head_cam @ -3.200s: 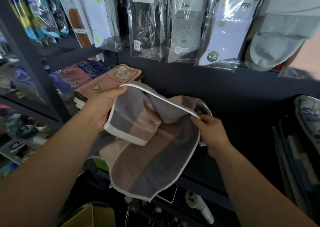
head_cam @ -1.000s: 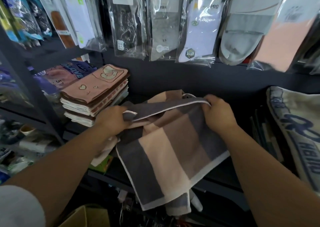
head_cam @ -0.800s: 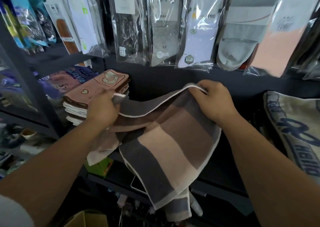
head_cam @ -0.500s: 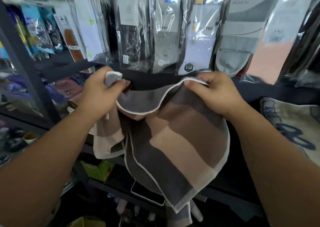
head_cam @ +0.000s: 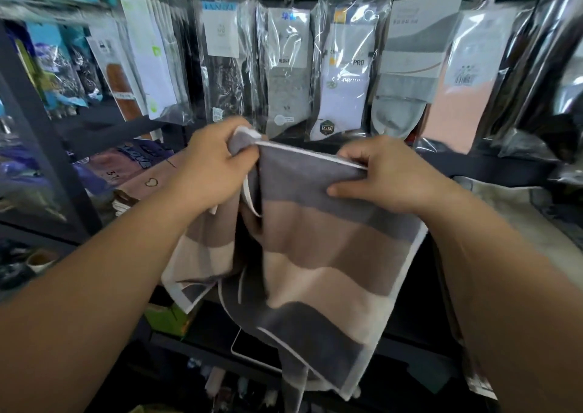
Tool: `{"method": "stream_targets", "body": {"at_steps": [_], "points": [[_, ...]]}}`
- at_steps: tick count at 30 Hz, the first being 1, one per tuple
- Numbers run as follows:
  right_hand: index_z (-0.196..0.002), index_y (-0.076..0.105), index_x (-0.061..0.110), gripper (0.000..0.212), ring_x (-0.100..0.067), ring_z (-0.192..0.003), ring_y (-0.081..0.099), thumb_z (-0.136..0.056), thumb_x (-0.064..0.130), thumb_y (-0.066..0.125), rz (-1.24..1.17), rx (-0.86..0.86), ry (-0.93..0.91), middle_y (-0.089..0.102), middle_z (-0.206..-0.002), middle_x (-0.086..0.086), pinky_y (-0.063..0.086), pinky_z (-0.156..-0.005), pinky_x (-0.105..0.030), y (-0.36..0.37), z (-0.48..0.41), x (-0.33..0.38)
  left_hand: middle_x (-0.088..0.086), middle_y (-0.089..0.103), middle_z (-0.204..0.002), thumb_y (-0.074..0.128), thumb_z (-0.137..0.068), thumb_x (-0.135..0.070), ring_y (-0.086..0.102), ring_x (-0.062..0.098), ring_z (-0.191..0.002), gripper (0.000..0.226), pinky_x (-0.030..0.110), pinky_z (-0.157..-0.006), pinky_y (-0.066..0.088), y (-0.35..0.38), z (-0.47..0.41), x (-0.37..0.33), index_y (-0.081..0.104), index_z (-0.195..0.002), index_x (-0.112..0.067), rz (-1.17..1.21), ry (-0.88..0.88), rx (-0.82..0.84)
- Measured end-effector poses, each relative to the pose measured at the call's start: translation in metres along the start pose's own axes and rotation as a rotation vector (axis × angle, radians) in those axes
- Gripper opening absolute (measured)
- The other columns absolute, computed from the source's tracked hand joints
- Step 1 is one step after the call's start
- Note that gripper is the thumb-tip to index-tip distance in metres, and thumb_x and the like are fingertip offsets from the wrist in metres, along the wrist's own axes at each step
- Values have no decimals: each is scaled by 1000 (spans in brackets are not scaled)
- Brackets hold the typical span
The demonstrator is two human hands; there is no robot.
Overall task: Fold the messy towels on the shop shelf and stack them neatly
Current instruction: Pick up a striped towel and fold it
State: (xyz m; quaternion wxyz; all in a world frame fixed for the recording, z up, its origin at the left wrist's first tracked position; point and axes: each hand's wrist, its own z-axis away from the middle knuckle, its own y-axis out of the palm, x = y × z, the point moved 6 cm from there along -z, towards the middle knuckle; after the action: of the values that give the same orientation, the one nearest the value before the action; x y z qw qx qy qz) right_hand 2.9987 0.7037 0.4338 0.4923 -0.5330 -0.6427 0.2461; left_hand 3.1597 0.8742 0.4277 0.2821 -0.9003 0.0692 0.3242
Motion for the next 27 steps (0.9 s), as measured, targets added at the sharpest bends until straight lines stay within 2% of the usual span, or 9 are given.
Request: {"method": "stream_targets", "body": {"at_steps": [2, 5, 7, 10, 12, 16, 21, 24, 27], "points": [[-61, 53, 23, 35, -14, -64, 52, -79, 33, 82, 210, 57, 132, 51, -64, 5, 33, -63, -33, 3, 8, -21, -14, 45, -57, 51, -83, -10, 39, 1, -57, 23, 23, -55, 30, -8, -6, -7, 43, -66, -24, 40, -17, -48], [-66, 62, 16, 28, -18, -68, 58, -82, 32, 79, 256, 4, 296, 56, -64, 3, 39, -61, -32, 0, 24, -50, -14, 38, -58, 51, -83, -5, 35, 7, -59, 31, 26, -58, 29, -26, -14, -5, 37, -64, -26, 183, -113, -185], [-74, 68, 12, 23, -12, -64, 59, -88, 28, 76, -120, -119, 407, 62, -67, 1, 48, -64, -25, -1, 38, -65, -4, 37, -62, 54, -81, -8, 37, 13, -64, 31, 29, -61, 29, -37, -16, -6, 38, -63, -27, 251, -146, -264], [-95, 73, 14, 18, -18, -88, 72, -100, 24, 59, -968, -357, 479, 77, -94, -3, 57, -83, -37, 3, 54, -65, -2, 36, -57, 60, -81, -5, 37, 13, -58, 37, 29, -56, 28, -44, -18, -16, 35, -60, -24, 279, -170, -222], [-100, 72, 14, 24, -18, -91, 73, -105, 22, 50, -1150, -543, 442, 78, -99, -4, 57, -81, -32, -2, 58, -63, 9, 39, -65, 66, -80, -6, 42, 16, -61, 37, 29, -55, 31, -45, -18, -28, 39, -60, -22, 257, -188, -109], [-91, 70, 8, 32, -16, -80, 63, -101, 33, 51, -783, -774, 476, 73, -87, -7, 51, -70, -32, -22, 70, -66, 7, 49, -68, 74, -78, -13, 48, 10, -56, 23, 24, -54, 37, -42, -31, -38, 54, -67, -16, 120, -182, 36], [-86, 67, 2, 35, -24, -70, 59, -99, 32, 53, -371, -543, 677, 68, -78, -14, 47, -62, -37, 26, 72, -108, 6, 56, -70, 68, -80, -18, 55, 24, -68, 19, 32, -56, 33, 47, -34, 28, 54, -70, -9, -453, -190, 398], [-86, 65, 6, 37, -29, -76, 63, -104, 33, 48, -374, -437, 876, 66, -80, -11, 43, -58, -33, 77, 89, -148, 7, 69, -88, 66, -86, -29, 66, 31, -90, 18, 32, -65, 40, 102, -15, 85, 58, -75, -17, -539, -145, 534], [-89, 60, 10, 30, -29, -81, 60, -107, 29, 45, -381, -445, 975, 61, -82, -8, 38, -56, -29, 110, 110, -177, 3, 70, -98, 59, -94, -35, 64, 32, -95, 16, 34, -68, 42, 133, 1, 123, 58, -80, -27, -499, -146, 533]]}}
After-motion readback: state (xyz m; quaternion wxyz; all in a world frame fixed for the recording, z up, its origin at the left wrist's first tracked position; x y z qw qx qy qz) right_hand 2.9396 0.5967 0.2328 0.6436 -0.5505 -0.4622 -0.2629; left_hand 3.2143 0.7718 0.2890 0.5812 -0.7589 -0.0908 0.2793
